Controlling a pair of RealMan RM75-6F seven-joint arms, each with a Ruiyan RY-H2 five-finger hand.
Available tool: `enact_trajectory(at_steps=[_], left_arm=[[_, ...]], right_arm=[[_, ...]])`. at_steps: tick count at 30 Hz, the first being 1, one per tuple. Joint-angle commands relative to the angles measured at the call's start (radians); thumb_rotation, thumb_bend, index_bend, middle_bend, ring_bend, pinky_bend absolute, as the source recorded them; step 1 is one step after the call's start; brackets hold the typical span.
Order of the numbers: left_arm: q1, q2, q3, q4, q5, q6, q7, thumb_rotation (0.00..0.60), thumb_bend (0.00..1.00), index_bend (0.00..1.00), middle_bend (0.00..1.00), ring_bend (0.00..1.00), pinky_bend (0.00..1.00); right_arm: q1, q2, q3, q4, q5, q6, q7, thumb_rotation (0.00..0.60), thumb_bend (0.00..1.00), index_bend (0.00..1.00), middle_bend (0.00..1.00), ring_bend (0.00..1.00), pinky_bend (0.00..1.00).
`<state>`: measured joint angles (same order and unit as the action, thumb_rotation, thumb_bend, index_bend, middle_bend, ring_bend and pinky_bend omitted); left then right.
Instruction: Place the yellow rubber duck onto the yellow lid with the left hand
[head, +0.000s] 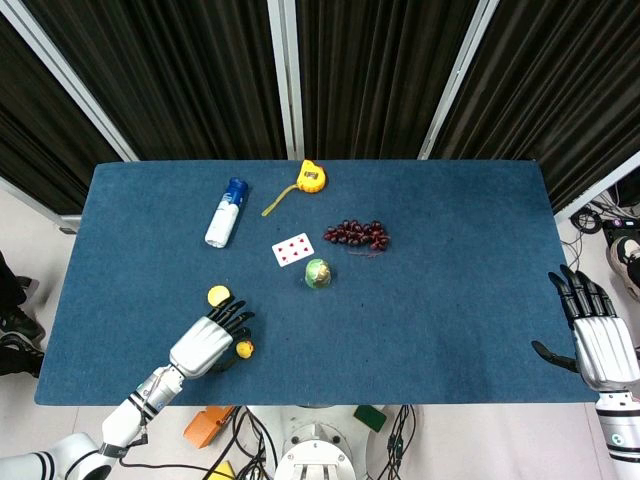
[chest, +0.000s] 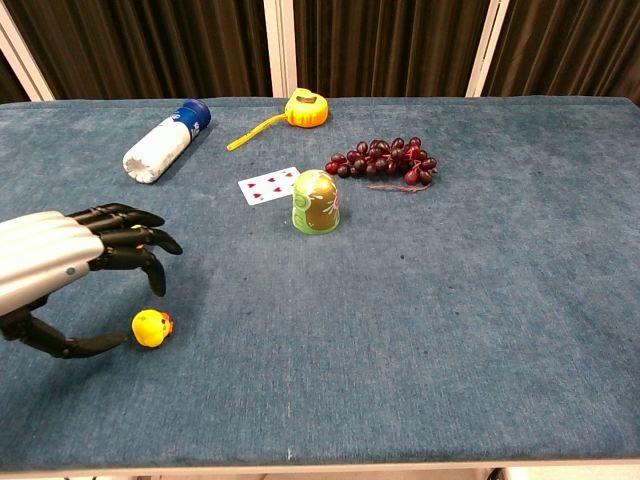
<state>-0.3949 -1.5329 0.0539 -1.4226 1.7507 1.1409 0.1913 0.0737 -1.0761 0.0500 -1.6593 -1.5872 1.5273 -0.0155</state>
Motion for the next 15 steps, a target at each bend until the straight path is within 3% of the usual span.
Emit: enact_trajectory(at_steps=[1, 15], left_arm=[[-0.008, -0.011, 0.001, 0.01, -0.009, -0.007, 0.007, 0.6, 0.31, 0.37, 0.15, 0.02, 0.0], [-0.019, -0.034, 0.023, 0.039, -0.034, -0.008, 0.01, 0.6, 0.34, 0.38, 0.15, 0.02, 0.0]], right_arm=[[0.0, 0.0, 0.0, 0.0, 0.001, -0.001, 0.0, 0.6, 0.22, 0.0, 0.05, 0.0, 0.16], [0.001, -0.001, -0.001, -0.003, 0.006, -0.006, -0.007, 0.6, 0.22, 0.0, 0.05, 0.0, 0.16]])
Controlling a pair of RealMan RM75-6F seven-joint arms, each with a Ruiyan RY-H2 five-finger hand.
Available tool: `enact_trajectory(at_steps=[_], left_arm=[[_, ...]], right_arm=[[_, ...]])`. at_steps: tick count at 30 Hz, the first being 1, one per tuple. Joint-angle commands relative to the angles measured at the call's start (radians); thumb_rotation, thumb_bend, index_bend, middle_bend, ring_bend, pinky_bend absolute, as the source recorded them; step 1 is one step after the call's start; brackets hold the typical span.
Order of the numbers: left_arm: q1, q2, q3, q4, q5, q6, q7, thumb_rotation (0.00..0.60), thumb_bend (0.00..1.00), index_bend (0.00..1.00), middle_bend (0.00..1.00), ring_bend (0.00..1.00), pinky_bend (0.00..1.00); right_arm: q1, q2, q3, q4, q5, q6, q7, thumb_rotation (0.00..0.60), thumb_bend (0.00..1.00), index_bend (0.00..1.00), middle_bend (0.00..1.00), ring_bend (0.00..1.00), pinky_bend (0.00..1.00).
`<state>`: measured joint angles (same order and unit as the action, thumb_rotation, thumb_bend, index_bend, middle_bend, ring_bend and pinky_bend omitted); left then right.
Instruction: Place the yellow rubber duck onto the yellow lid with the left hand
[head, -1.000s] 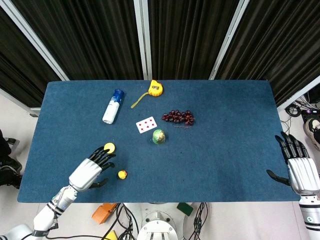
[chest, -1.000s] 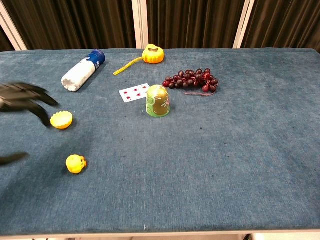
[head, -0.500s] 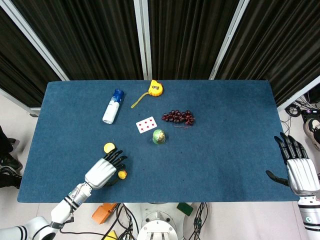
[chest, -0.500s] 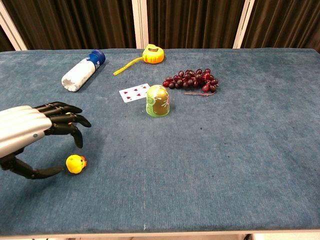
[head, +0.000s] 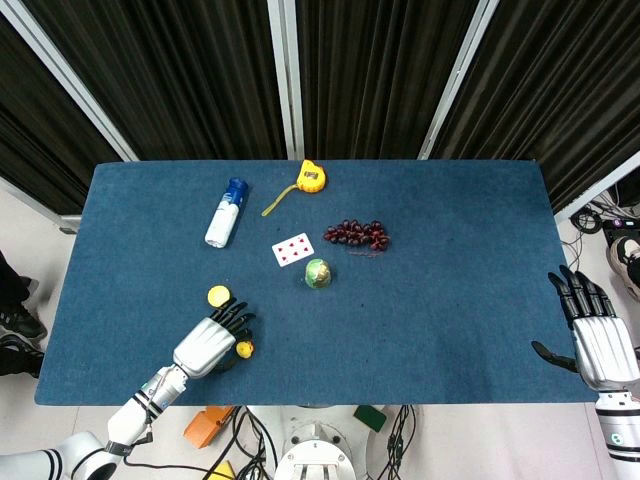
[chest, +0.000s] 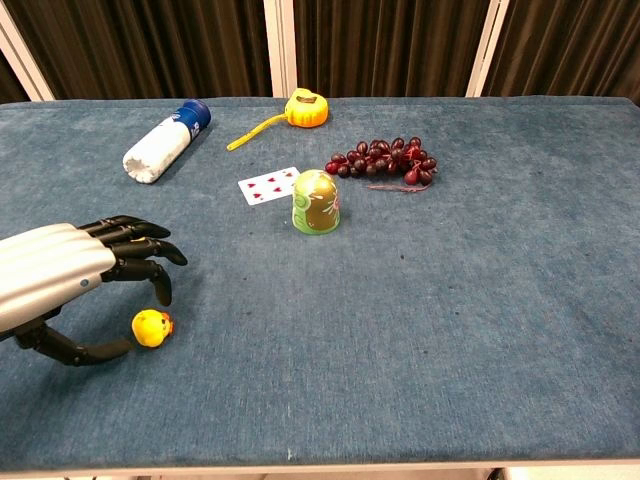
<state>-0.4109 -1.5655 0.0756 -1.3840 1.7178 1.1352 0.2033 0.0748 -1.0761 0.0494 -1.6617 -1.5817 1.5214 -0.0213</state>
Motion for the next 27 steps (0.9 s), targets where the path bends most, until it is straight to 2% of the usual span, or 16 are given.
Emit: enact_trajectory(at_steps=[1, 7, 13, 18, 22, 27], left_arm=[[-0.005, -0.003, 0.003, 0.003, -0.002, -0.003, -0.001, 0.6, 0.36, 0.39, 0.15, 0.02, 0.0], [-0.012, -0.007, 0.004, 0.013, -0.006, 0.002, 0.012, 0.6, 0.41, 0.5, 0.15, 0.02, 0.0], [-0.014, 0.013, -0.008, -0.009, -0.007, 0.039, -0.009, 0.6, 0.4, 0.51, 0.15, 0.02, 0.0], [-0.024, 0.052, -0.071, -0.037, -0.052, 0.076, -0.052, 0.6, 0.39, 0.51, 0.15, 0.02, 0.0], [-0.052, 0.064, -0.142, -0.029, -0.148, 0.033, -0.064, 0.6, 0.39, 0.51, 0.15, 0.01, 0.0], [-0.084, 0.055, -0.187, 0.013, -0.23, -0.022, -0.031, 0.6, 0.39, 0.51, 0.15, 0.01, 0.0]], right_arm=[[0.0, -0.001, 0.0, -0.001, 0.0, 0.0, -0.001, 0.6, 0.22, 0.0, 0.05, 0.0, 0.16], [-0.002, 0.003, -0.001, -0.007, 0.002, 0.001, -0.006, 0.6, 0.22, 0.0, 0.05, 0.0, 0.16], [-0.005, 0.004, -0.001, -0.009, -0.002, 0.008, -0.006, 0.6, 0.22, 0.0, 0.05, 0.0, 0.16], [-0.007, 0.005, -0.001, -0.007, 0.0, 0.01, -0.005, 0.6, 0.22, 0.0, 0.05, 0.0, 0.16], [-0.006, 0.003, 0.0, -0.005, 0.001, 0.009, -0.003, 0.6, 0.22, 0.0, 0.05, 0.0, 0.16], [-0.005, -0.002, -0.001, -0.001, 0.003, 0.005, 0.001, 0.6, 0.22, 0.0, 0.05, 0.0, 0.16]])
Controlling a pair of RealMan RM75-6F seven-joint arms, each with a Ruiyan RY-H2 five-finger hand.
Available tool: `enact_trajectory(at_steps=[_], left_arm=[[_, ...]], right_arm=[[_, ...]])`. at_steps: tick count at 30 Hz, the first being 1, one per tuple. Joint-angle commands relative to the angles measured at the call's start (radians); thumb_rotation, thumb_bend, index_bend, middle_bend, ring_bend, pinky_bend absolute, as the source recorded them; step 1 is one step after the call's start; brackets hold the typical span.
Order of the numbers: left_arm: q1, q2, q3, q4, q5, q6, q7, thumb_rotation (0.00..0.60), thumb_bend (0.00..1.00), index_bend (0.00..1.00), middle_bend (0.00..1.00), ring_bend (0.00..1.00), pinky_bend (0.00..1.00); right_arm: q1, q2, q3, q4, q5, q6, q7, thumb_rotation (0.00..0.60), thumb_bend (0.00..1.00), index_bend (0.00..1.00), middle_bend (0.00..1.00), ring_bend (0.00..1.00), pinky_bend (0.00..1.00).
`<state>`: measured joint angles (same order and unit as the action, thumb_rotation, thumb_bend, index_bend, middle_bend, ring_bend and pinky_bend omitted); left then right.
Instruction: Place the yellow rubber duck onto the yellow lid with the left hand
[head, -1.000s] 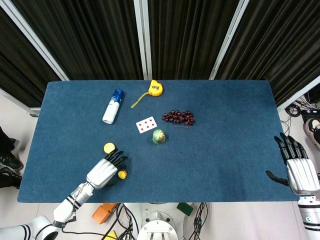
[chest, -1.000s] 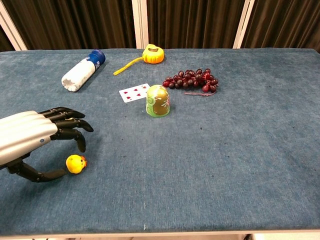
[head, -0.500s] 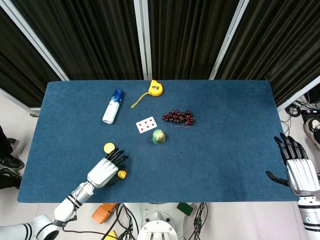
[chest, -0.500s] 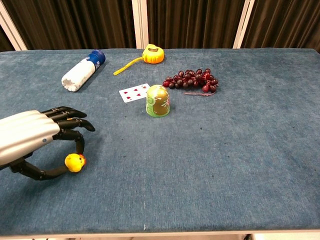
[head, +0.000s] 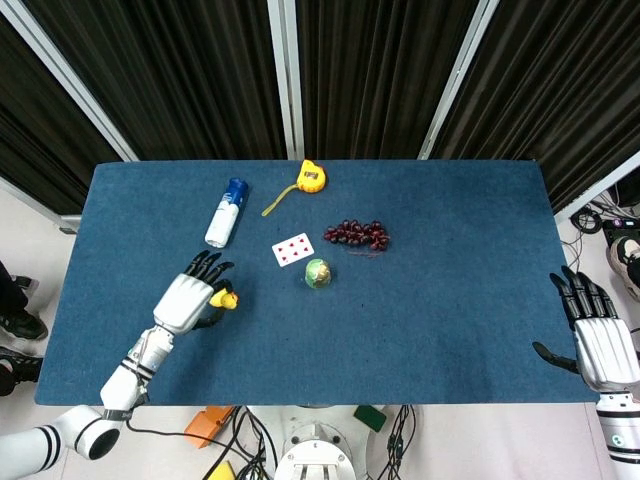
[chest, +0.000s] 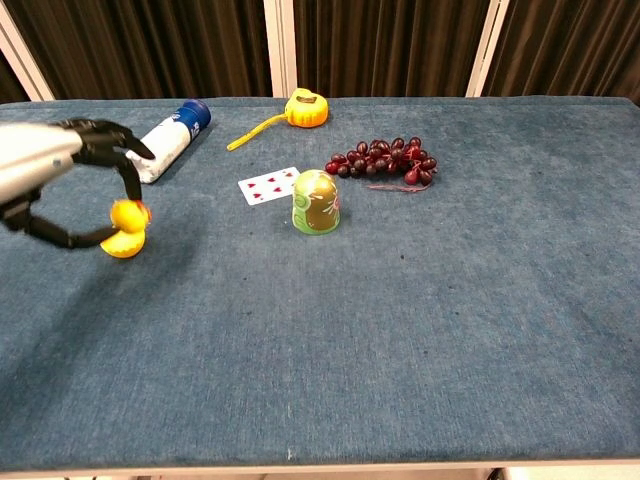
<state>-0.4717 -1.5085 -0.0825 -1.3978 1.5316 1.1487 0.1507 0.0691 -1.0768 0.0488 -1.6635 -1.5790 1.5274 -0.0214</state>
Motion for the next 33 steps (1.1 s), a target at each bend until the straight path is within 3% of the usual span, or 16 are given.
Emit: enact_trajectory(at_steps=[1, 7, 20, 33], left_arm=[[-0.028, -0.004, -0.032, 0.033, -0.061, -0.048, 0.039, 0.6, 0.38, 0.51, 0.15, 0.01, 0.0], [-0.033, -0.001, -0.024, 0.034, -0.112, -0.081, 0.088, 0.6, 0.37, 0.51, 0.15, 0.0, 0.0], [-0.031, 0.002, 0.011, 0.035, -0.129, -0.089, 0.103, 0.6, 0.37, 0.51, 0.15, 0.0, 0.0], [-0.046, -0.008, 0.012, 0.04, -0.149, -0.101, 0.119, 0.6, 0.37, 0.46, 0.15, 0.0, 0.0]], right_arm=[[0.0, -0.001, 0.0, 0.002, 0.002, -0.002, 0.002, 0.6, 0.22, 0.0, 0.05, 0.0, 0.16], [0.0, -0.003, 0.0, 0.007, 0.004, -0.003, 0.005, 0.6, 0.22, 0.0, 0.05, 0.0, 0.16], [0.004, -0.006, 0.001, 0.009, 0.006, -0.01, 0.005, 0.6, 0.22, 0.0, 0.05, 0.0, 0.16], [0.002, -0.004, 0.002, 0.008, 0.013, -0.011, 0.003, 0.6, 0.22, 0.0, 0.05, 0.0, 0.16]])
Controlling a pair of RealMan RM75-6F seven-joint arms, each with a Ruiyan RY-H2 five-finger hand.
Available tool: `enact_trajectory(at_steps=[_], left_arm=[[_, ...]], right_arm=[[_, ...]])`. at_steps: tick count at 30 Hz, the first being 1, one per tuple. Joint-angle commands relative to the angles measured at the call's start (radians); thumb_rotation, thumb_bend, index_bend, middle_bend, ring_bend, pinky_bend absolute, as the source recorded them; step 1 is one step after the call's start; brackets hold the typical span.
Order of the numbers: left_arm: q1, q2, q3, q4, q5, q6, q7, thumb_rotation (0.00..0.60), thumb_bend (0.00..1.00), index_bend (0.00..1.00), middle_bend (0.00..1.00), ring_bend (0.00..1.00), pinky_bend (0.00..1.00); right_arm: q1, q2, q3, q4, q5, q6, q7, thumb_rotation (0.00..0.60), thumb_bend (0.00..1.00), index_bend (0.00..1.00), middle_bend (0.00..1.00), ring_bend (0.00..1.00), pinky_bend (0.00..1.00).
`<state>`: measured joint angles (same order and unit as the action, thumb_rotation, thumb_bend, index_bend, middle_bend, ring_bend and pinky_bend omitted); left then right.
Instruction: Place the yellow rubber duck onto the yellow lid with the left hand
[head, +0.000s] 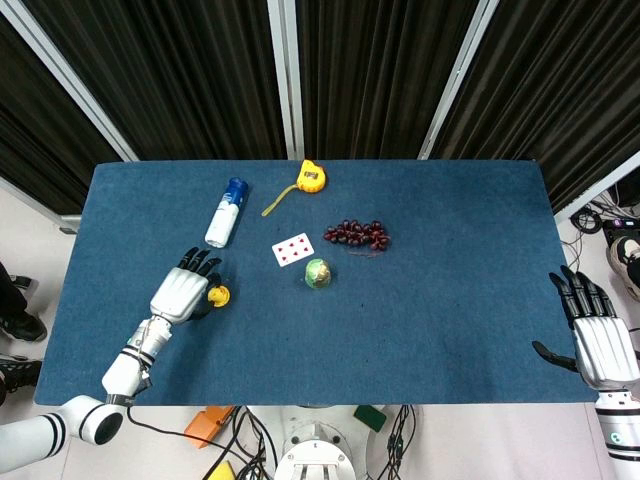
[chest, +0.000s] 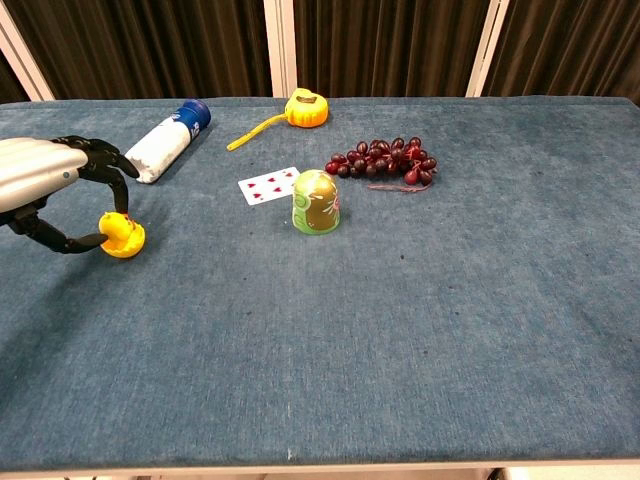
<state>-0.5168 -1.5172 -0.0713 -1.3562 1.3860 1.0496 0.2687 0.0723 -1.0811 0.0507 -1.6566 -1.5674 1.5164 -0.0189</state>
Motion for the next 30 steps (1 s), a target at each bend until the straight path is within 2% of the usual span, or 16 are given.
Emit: enact_trajectory(at_steps=[1, 19, 25, 30], left_arm=[[-0.001, 0.001, 0.002, -0.002, -0.005, -0.002, 0.001, 0.6, 0.36, 0.45, 0.15, 0.0, 0.0], [-0.002, 0.007, 0.015, -0.016, -0.012, 0.006, 0.013, 0.6, 0.35, 0.33, 0.14, 0.0, 0.0], [0.041, 0.057, 0.005, -0.071, 0.005, 0.107, -0.013, 0.6, 0.34, 0.3, 0.14, 0.0, 0.0], [0.127, 0.144, 0.0, -0.12, 0.009, 0.237, -0.116, 0.6, 0.34, 0.28, 0.14, 0.0, 0.0]], right_arm=[[-0.001, -0.001, 0.0, 0.002, 0.002, 0.001, 0.001, 0.6, 0.22, 0.0, 0.05, 0.0, 0.16], [-0.002, -0.001, 0.0, 0.005, 0.003, 0.001, 0.007, 0.6, 0.22, 0.0, 0.05, 0.0, 0.16], [-0.004, 0.001, 0.0, 0.007, 0.003, 0.004, 0.012, 0.6, 0.22, 0.0, 0.05, 0.0, 0.16], [-0.007, 0.004, 0.0, 0.016, 0.009, 0.004, 0.027, 0.6, 0.22, 0.0, 0.05, 0.0, 0.16]])
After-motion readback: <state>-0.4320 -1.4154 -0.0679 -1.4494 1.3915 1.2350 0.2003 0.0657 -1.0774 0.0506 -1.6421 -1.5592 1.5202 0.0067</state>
